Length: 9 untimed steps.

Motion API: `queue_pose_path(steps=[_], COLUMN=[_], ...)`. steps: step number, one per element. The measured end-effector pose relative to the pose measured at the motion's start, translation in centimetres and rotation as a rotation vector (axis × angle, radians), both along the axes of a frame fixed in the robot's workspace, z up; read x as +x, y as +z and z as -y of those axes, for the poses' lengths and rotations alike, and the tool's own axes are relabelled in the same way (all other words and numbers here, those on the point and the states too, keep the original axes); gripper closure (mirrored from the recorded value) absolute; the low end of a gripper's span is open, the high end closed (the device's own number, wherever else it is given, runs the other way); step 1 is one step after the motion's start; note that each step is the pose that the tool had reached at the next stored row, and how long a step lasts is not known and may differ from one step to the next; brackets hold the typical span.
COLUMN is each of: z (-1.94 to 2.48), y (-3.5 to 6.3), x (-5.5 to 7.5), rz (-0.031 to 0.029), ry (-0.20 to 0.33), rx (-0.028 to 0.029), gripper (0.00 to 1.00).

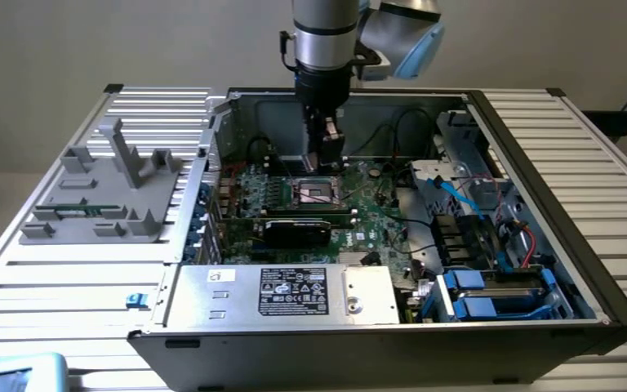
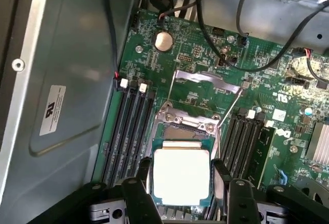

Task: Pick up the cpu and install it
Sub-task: 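Place the cpu into insertion slot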

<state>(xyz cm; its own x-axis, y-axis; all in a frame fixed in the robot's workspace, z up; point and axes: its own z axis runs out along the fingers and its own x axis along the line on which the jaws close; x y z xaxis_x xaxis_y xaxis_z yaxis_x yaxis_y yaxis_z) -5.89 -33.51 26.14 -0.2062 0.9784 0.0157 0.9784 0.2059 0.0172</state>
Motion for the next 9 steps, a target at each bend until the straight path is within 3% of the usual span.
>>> queue_pose_path(steps=[4,9], z=[0.00,0.00], y=[-0.09,-0.25], x=[0.00,0.00], rz=[0.0002,0.0016], ry=[-0.060,-0.114], rx=[-0.0004,-0.0091], gripper=[0.44,0.44])
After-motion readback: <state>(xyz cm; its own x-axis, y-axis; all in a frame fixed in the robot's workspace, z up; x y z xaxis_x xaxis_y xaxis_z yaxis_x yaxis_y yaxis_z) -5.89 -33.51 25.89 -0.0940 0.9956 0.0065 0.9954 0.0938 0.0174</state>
